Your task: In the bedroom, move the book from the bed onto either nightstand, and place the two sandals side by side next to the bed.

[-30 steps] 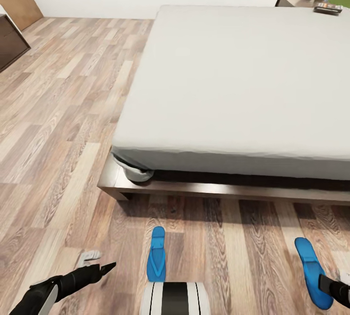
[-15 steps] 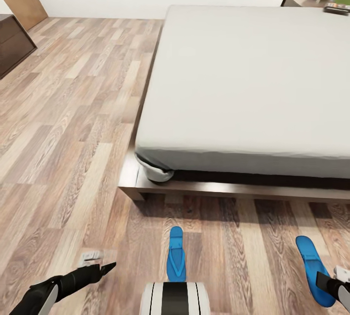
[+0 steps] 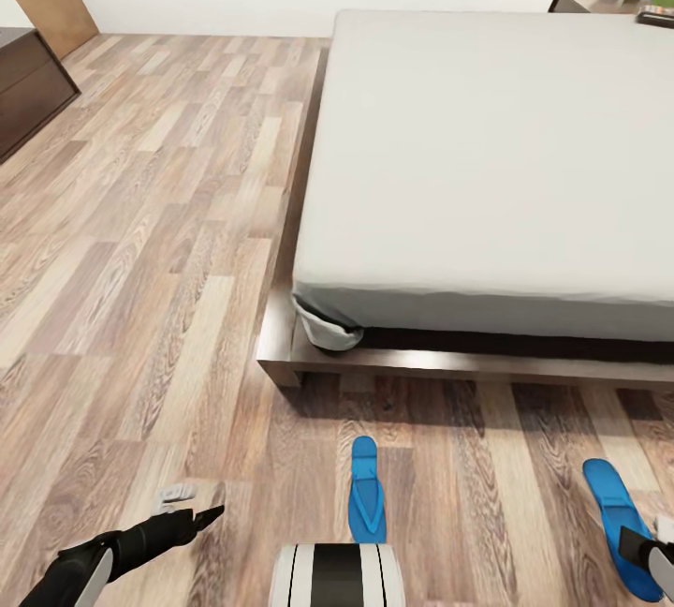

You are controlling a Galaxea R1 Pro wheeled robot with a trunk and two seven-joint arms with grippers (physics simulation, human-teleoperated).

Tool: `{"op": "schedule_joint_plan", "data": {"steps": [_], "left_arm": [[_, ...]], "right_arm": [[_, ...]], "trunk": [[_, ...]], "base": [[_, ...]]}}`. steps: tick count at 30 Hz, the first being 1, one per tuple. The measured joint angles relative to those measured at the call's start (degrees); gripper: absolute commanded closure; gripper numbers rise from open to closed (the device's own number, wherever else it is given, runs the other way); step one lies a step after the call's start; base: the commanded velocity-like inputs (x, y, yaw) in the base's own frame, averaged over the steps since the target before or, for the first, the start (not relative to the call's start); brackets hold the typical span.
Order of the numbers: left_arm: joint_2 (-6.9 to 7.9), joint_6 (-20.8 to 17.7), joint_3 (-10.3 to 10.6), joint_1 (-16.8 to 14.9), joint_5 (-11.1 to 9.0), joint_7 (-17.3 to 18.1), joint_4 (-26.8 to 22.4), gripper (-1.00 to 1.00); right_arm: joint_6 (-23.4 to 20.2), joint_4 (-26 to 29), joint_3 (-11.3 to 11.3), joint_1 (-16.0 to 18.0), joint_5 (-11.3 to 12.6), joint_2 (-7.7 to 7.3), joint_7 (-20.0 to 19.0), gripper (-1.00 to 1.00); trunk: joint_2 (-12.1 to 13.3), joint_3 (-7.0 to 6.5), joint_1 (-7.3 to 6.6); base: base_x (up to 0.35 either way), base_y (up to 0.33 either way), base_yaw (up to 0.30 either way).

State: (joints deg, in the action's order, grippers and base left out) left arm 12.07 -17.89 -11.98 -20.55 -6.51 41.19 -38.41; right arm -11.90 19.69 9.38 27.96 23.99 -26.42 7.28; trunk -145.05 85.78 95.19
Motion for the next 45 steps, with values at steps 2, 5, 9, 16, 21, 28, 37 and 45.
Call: {"op": "schedule_joint_plan", "data": {"steps": [2,5,9,16,21,28,37,45], "left_arm": [[-0.01,0.0,0.0,0.0,0.0,0.0,0.0,-1.00],[-0.02,0.0,-0.1,0.0,0.0,-0.1,0.0,-1.00],[-0.02,0.0,-0.1,0.0,0.0,-0.3,0.0,-1.00],[-0.10,0.1,0.0,0.0,0.0,-0.4,0.1,-1.00],[-0.10,0.1,-0.1,0.0,0.0,-0.4,0.1,-1.00],[-0.10,0.1,0.0,0.0,0.0,-0.4,0.1,-1.00],[-0.10,0.1,0.0,0.0,0.0,-0.4,0.1,-1.00],[-0.10,0.1,0.0,0.0,0.0,-0.5,0.1,-1.00]], "right_arm": [[0.0,-0.1,-0.1,0.0,0.0,0.04,0.6,1.00],[0.0,-0.1,-0.1,0.0,0.1,0.23,0.8,1.00],[0.0,-0.1,-0.1,0.0,0.1,0.47,0.8,1.00],[0.0,-0.1,-0.1,0.0,0.1,0.50,0.8,1.00],[0.0,-0.1,-0.1,0.0,0.1,0.50,0.8,1.00],[0.0,-0.1,-0.1,0.0,0.1,0.50,0.8,1.00],[0.0,-0.1,-0.1,0.0,0.1,0.50,0.8,1.00],[0.1,-0.1,-0.1,0.0,0.1,0.50,0.8,1.00]], "trunk": [[0.0,0.00,-0.01],[0.0,0.00,-0.02],[0.0,0.00,-0.02],[0.0,0.00,0.00],[0.0,0.00,0.00],[0.0,0.00,0.00],[0.0,0.00,0.00],[0.0,0.00,0.00]], "base": [[0.143,0.109,0.000],[0.207,0.163,0.000],[0.220,0.209,0.000],[0.032,0.272,0.000],[0.001,0.280,0.000],[0.000,0.280,0.000],[0.000,0.281,0.000],[0.000,0.285,0.000]]}}
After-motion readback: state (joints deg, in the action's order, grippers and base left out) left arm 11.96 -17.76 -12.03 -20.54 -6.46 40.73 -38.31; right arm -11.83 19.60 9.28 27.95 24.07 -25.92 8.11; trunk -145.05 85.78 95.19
